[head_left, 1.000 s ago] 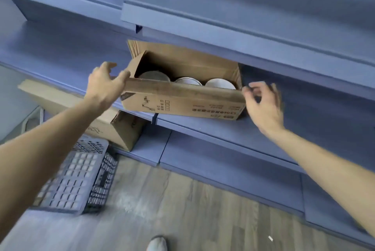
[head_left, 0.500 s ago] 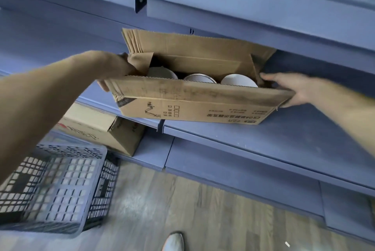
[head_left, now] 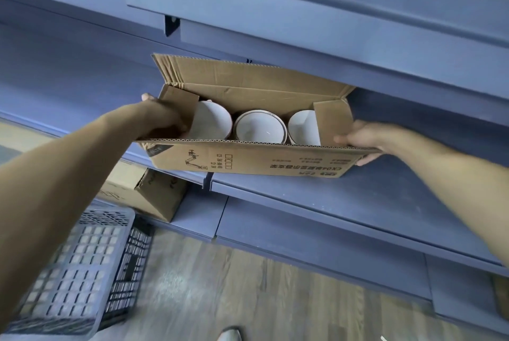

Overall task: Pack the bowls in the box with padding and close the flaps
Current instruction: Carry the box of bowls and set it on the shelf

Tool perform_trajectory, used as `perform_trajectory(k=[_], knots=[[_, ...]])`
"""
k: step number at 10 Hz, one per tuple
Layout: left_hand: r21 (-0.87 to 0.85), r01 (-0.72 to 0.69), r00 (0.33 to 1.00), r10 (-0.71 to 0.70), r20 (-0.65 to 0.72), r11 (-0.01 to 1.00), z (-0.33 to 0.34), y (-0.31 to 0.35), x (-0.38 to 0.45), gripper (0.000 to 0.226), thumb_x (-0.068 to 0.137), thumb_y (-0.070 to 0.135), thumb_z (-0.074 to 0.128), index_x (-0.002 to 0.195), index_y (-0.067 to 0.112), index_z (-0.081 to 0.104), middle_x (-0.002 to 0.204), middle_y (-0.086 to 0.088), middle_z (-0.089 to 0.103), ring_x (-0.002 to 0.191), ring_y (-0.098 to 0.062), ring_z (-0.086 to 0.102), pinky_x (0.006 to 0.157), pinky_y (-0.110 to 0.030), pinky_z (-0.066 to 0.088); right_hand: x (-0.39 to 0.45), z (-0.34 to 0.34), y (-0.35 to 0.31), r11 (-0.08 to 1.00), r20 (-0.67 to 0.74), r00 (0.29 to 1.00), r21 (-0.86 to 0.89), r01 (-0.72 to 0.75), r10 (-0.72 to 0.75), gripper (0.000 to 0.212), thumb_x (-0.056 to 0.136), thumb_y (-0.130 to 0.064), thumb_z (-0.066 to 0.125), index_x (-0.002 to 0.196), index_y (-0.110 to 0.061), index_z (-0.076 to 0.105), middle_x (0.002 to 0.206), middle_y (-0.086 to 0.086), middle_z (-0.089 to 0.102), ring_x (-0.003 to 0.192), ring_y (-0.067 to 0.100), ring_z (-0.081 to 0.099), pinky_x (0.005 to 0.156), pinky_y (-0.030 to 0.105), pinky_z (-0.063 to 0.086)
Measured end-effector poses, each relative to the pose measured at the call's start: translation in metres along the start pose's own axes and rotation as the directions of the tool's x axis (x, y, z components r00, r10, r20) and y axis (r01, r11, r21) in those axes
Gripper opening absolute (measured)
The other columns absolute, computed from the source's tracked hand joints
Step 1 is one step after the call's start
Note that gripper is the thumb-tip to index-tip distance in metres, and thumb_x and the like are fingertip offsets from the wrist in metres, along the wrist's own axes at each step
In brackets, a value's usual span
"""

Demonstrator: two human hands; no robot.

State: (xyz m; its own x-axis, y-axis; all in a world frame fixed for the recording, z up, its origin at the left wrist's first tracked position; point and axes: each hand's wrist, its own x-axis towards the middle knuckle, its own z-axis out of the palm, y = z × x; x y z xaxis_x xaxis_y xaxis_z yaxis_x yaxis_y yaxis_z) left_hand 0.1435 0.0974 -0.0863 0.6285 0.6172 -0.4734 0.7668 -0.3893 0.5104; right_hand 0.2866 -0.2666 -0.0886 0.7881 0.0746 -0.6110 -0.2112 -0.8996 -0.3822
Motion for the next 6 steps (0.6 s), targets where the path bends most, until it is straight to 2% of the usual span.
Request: perform_trajectory(k=[1, 2, 3, 4, 5, 6], knots=[[-0.083, 0.059, 0.998, -0.059, -0.002, 0.995, 0.007, -0.009, 0.010, 0.098, 0.086, 0.022, 0.077, 0.156, 0.008, 0.009, 0.133, -0.021, 0.050, 0.128, -0.042, 0.050, 0.106, -0.049, 0.042, 0.003, 0.023, -0.012, 0.995, -0.173, 0.985, -0.101, -0.019, 0.001, 0.041, 0.107, -0.017, 0.050, 0.144, -0.001, 0.045, 0.142, 0.022, 0.053, 0.122, 0.036, 0.060, 0.097, 0.038, 0.052], [-0.129, 0.049, 0.997, -0.056, -0.053, 0.990, 0.014, -0.018, 0.013, 0.065, 0.082, 0.025, 0.079, 0.137, 0.008, 0.048, 0.118, -0.016, 0.063, 0.111, -0.038, 0.062, 0.101, -0.047, 0.050, 0.015, 0.029, -0.011, 0.999, -0.290, 0.957, -0.048, -0.023, 0.008, 0.057, 0.103, -0.009, 0.044, 0.153, 0.009, 0.024, 0.152, 0.024, 0.035, 0.131, 0.036, 0.050, 0.099, 0.034, 0.045], [-0.219, 0.027, 0.997, -0.042, -0.063, 0.975, 0.016, -0.021, 0.014, 0.048, 0.078, 0.019, 0.079, 0.122, 0.012, 0.061, 0.114, -0.016, 0.068, 0.104, -0.036, 0.066, 0.098, -0.046, 0.054, 0.022, 0.030, -0.008, 0.999, -0.263, 0.965, 0.039, 0.016, -0.005, 0.062, 0.101, -0.014, 0.049, 0.154, 0.003, 0.023, 0.152, 0.020, 0.037, 0.135, 0.032, 0.045, 0.101, 0.033, 0.042], [-0.232, 0.034, 0.992, -0.062, -0.113, 0.972, 0.019, -0.023, 0.014, 0.052, 0.076, 0.020, 0.081, 0.124, 0.014, 0.059, 0.116, -0.014, 0.065, 0.105, -0.035, 0.063, 0.092, -0.042, 0.054, 0.026, 0.035, 0.000, 0.986, -0.296, 0.955, 0.156, 0.058, -0.009, 0.068, 0.099, -0.029, 0.058, 0.155, -0.008, 0.026, 0.155, 0.011, 0.036, 0.142, 0.028, 0.038, 0.106, 0.030, 0.036], [-0.237, 0.036, 0.978, -0.083, -0.192, 0.971, 0.024, -0.027, 0.010, 0.052, 0.074, 0.021, 0.079, 0.121, 0.016, 0.058, 0.113, -0.012, 0.062, 0.102, -0.034, 0.060, 0.084, -0.039, 0.053, 0.024, 0.043, 0.008, 0.993, -0.439, 0.899, 0.107, 0.050, 0.002, 0.062, 0.092, -0.039, 0.067, 0.145, -0.015, 0.046, 0.147, 0.010, 0.052, 0.135, 0.034, 0.048, 0.107, 0.039, 0.044], [-0.213, 0.038, 0.970, -0.087, -0.226, 0.976, 0.031, -0.039, -0.004, 0.052, 0.073, 0.022, 0.077, 0.121, 0.014, 0.059, 0.113, -0.014, 0.061, 0.098, -0.035, 0.057, 0.087, -0.039, 0.053, 0.018, 0.043, 0.022, 0.994, -0.458, 0.888, 0.101, 0.028, 0.022, 0.064, 0.090, -0.045, 0.069, 0.144, -0.017, 0.048, 0.147, 0.009, 0.051, 0.136, 0.036, 0.046, 0.108, 0.044, 0.043]])
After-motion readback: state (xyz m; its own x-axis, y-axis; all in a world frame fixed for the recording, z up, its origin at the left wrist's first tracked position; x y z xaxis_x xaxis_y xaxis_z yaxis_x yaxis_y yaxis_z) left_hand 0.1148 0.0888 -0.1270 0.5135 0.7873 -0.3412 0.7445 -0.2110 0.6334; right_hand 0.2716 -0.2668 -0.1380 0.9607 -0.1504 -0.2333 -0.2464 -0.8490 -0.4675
